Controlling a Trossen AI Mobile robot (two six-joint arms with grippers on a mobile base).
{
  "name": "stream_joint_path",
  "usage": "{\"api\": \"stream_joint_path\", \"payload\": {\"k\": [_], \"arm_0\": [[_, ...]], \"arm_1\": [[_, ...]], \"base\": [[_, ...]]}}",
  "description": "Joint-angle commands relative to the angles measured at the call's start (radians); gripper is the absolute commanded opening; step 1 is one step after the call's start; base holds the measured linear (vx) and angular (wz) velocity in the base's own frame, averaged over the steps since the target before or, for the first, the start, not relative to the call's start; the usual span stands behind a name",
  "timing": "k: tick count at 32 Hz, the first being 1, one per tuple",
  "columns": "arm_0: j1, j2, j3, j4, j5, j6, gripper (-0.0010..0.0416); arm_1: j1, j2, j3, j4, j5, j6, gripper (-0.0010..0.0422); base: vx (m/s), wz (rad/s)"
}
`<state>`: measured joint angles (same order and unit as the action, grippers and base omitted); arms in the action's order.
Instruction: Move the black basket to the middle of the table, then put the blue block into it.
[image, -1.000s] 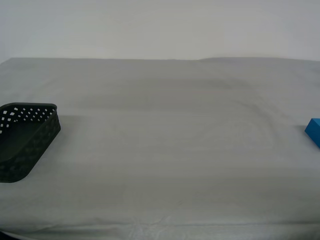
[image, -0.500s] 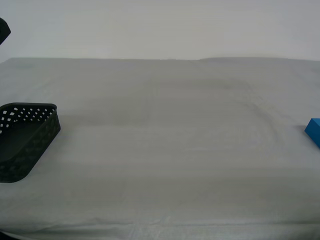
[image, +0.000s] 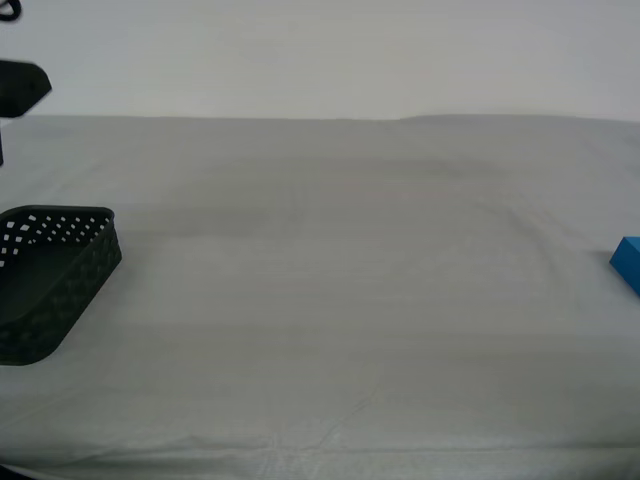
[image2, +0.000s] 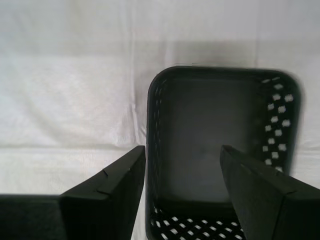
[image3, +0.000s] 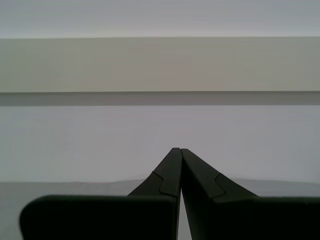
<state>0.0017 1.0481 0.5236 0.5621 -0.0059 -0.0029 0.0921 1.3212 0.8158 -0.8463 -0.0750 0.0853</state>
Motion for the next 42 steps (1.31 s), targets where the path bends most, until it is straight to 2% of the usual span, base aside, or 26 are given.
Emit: {"api": "stream_joint_path", "payload": {"k": [1, 6, 11, 12, 15, 19, 33, 34, 38, 40, 42], "arm_0": [[0.0, 0.0, 0.001, 0.003, 0.0, 0.002, 0.0], [0.0, 0.0, 0.001, 0.003, 0.0, 0.002, 0.0], [0.0, 0.0, 0.001, 0.003, 0.0, -0.002, 0.0], [0.0, 0.0, 0.001, 0.003, 0.0, -0.002, 0.0], [0.0, 0.0, 0.001, 0.004, 0.0, -0.002, 0.0], [0.0, 0.0, 0.001, 0.004, 0.0, -0.002, 0.0], [-0.001, 0.0, 0.001, 0.005, 0.0, -0.001, 0.0], [-0.001, 0.0, 0.001, 0.005, 0.0, -0.001, 0.0], [-0.001, 0.0, 0.001, 0.005, 0.0, -0.001, 0.0], [-0.001, 0.0, 0.001, 0.006, 0.0, -0.002, 0.0001], [-0.001, 0.0, 0.001, 0.006, 0.0, -0.002, 0.0]], "arm_1": [[0.016, 0.112, 0.0, 0.026, 0.01, 0.049, 0.0197], [0.04, 0.173, 0.0, 0.097, 0.011, 0.077, 0.0197], [0.167, 0.179, -0.003, 0.107, -0.002, 0.089, 0.0197], [0.186, 0.179, -0.003, 0.108, 0.01, 0.09, 0.0197], [0.253, 0.179, -0.012, 0.118, 0.093, 0.083, 0.0197], [0.248, 0.179, -0.026, 0.111, 0.143, 0.088, 0.0197], [0.247, 0.196, -0.109, 0.192, 0.126, 0.118, 0.0197], [0.246, 0.232, -0.111, 0.196, 0.105, 0.118, 0.0197], [0.246, 0.341, -0.111, 0.235, 0.11, 0.124, 0.0197], [0.247, 0.374, -0.111, 0.252, 0.103, 0.126, 0.0197], [0.247, 0.423, -0.111, 0.272, 0.079, 0.13, 0.0197]], "base": [[0.0, 0.0], [0.0, 0.0], [0.0, 0.0], [0.0, 0.0], [0.0, 0.0], [0.0, 0.0], [0.0, 0.0], [0.0, 0.0], [0.0, 0.0], [0.0, 0.0], [0.0, 0.0]]}}
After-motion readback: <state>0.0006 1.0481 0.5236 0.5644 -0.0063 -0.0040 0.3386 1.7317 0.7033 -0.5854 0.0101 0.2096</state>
